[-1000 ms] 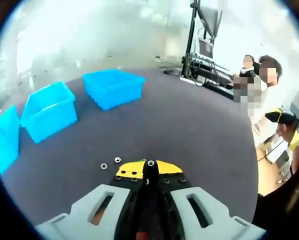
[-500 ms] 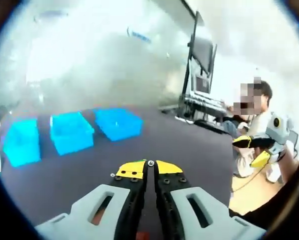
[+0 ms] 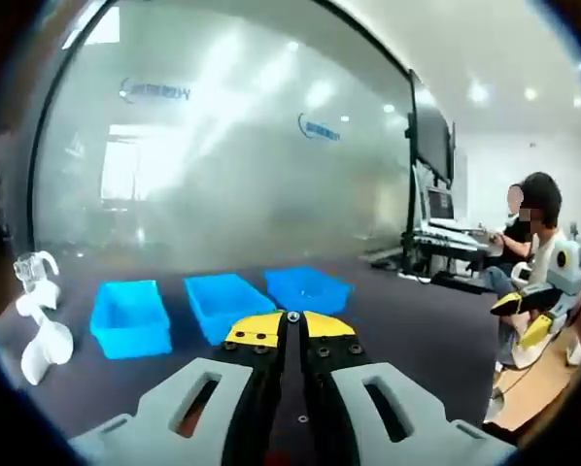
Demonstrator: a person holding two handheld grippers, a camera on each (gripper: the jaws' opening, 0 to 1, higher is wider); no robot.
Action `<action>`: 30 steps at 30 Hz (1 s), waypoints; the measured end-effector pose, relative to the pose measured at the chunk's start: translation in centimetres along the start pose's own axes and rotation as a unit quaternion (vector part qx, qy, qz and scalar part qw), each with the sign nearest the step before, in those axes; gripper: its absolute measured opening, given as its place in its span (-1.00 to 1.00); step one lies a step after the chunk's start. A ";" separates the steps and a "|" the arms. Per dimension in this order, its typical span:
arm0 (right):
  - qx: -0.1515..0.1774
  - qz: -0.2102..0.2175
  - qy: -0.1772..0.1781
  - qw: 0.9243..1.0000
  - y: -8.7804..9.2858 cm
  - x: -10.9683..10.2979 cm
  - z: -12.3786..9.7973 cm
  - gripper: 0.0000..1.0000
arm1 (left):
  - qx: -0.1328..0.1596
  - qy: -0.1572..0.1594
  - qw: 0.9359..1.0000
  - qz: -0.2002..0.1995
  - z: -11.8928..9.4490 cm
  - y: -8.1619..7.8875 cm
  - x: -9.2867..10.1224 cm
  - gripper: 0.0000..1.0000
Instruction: Sort the screws, nuts, and washers into the corresponding bins
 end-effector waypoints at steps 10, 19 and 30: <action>-0.001 0.002 0.005 1.000 0.1 0.4 -0.2 -0.11 | -0.007 -0.088 0.996 -0.010 3.2 -0.7 -9.7 -0.88; -0.002 0.003 0.008 1.000 0.0 0.3 -0.2 -0.11 | 0.014 -0.132 0.991 -0.007 6.8 -2.7 -15.4 -0.88; -0.004 0.004 0.010 1.000 0.1 0.4 -0.3 -0.11 | -0.016 -0.174 0.984 -0.015 8.9 -1.8 -19.5 -0.88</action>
Point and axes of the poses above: the point that each gripper's makers call its tool centre point, and the gripper's own axes: z roughly forward along the fingers, x roughly to its right, y roughly out of its underside, the point moved 1 cm from there along -z, roughly backward along the fingers, and after that the axes turned 1 degree about -x, right-handed, at the moved point
